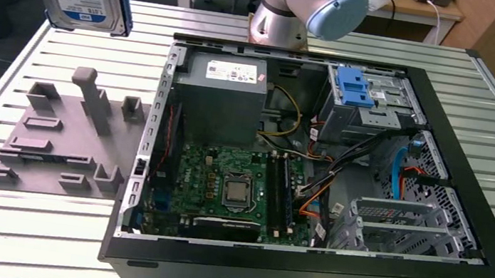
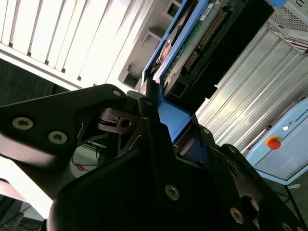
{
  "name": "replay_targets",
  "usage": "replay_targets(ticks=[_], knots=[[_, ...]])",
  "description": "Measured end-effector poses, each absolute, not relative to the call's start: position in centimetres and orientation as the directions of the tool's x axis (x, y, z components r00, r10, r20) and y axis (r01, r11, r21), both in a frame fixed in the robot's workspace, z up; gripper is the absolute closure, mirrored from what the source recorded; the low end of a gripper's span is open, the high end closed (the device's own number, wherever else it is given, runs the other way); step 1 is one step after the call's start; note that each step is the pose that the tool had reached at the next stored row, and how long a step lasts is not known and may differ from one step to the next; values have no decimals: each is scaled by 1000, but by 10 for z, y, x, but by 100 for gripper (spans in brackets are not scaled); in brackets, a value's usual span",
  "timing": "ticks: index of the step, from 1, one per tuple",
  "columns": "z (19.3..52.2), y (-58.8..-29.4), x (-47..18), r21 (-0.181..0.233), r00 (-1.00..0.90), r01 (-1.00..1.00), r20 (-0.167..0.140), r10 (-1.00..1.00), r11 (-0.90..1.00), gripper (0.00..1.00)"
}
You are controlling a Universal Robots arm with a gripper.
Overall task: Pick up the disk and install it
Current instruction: 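Pick up the disk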
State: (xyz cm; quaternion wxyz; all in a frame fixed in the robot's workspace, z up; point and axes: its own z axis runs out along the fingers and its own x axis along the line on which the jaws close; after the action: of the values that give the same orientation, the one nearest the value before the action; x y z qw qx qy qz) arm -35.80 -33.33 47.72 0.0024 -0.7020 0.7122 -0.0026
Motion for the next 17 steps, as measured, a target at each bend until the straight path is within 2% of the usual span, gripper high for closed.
replay_targets(ticks=[17], knots=[[477, -333, -352, -7, -14, -1000, 0, -1000, 14, 64]])
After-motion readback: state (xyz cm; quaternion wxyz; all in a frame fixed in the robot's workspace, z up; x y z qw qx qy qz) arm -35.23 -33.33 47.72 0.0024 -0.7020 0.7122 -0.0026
